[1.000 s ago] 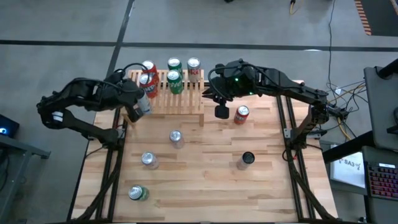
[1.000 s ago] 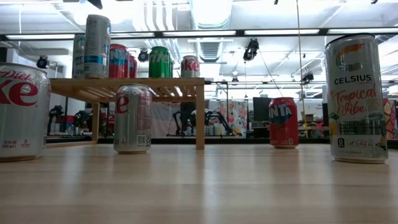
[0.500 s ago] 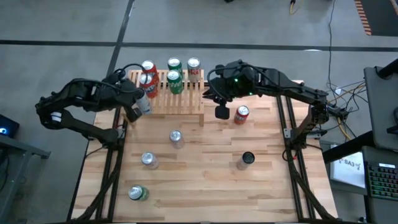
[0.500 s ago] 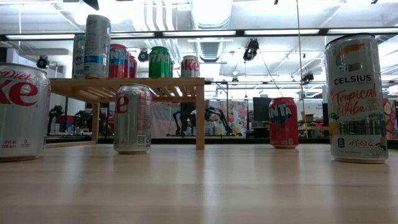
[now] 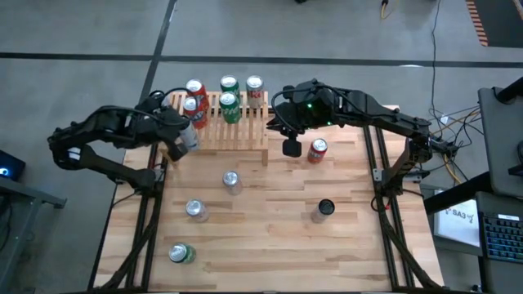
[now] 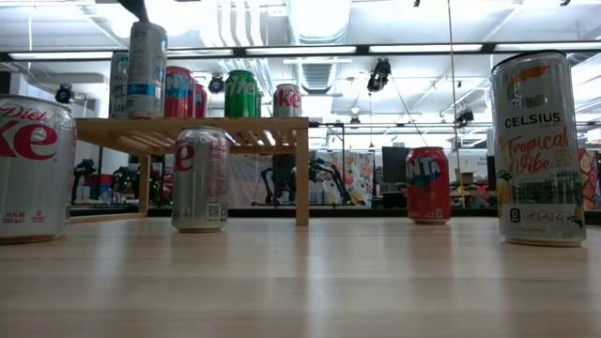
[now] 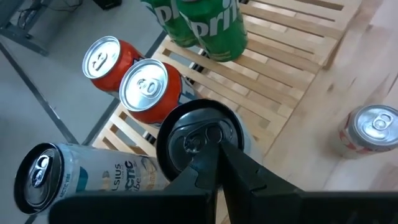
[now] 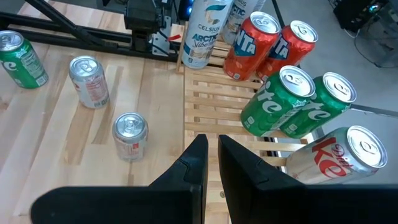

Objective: Place canned beverage on shelf
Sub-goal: Put the top white/blue soda can on the shelf aligned with the other white/blue soda can

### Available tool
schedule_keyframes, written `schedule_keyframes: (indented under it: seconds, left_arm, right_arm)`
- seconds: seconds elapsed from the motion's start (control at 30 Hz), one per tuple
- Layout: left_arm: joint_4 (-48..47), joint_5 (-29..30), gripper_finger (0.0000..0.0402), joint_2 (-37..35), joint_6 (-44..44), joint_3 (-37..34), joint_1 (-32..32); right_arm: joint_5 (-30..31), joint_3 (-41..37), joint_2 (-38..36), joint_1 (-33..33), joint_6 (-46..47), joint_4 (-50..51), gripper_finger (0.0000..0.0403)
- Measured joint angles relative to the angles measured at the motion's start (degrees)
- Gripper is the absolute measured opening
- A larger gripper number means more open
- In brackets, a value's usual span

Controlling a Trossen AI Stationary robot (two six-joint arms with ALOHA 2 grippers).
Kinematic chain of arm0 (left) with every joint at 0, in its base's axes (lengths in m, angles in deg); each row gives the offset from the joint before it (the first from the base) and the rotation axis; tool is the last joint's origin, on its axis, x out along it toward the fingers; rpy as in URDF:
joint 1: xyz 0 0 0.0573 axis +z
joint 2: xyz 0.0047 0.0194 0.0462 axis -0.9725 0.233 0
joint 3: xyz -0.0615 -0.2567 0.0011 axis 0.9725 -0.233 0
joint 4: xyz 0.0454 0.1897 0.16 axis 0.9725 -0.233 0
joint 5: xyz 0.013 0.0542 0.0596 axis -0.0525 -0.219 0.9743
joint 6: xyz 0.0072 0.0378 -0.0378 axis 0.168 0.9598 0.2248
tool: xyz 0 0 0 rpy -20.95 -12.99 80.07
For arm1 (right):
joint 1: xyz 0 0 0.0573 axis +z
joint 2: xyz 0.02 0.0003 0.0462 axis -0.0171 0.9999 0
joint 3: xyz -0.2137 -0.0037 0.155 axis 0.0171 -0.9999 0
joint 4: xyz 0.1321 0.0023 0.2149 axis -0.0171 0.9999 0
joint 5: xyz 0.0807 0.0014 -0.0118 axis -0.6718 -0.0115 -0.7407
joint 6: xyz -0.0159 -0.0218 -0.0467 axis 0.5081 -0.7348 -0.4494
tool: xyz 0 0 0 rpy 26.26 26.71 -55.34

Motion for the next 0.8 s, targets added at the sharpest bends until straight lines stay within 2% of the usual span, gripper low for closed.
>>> schedule_keyframes:
  seconds: [0.53,0.7,0.8]
  left_arm:
    - [-0.13,-0.31,0.0000,-2.07,3.30,-0.07,0.02]
    - [-0.01,-3.86,0.0000,-1.91,3.66,-0.07,0.02]
    - [-0.04,-3.97,0.0000,-1.94,3.84,-0.07,0.02]
  right_arm:
    - [0.01,0.00,0.00,0.00,0.04,0.00,0.0027]
    - [0.00,0.00,0.00,0.00,0.04,0.02,0.0027]
    - [0.00,0.00,0.00,0.00,0.04,0.01,0.0027]
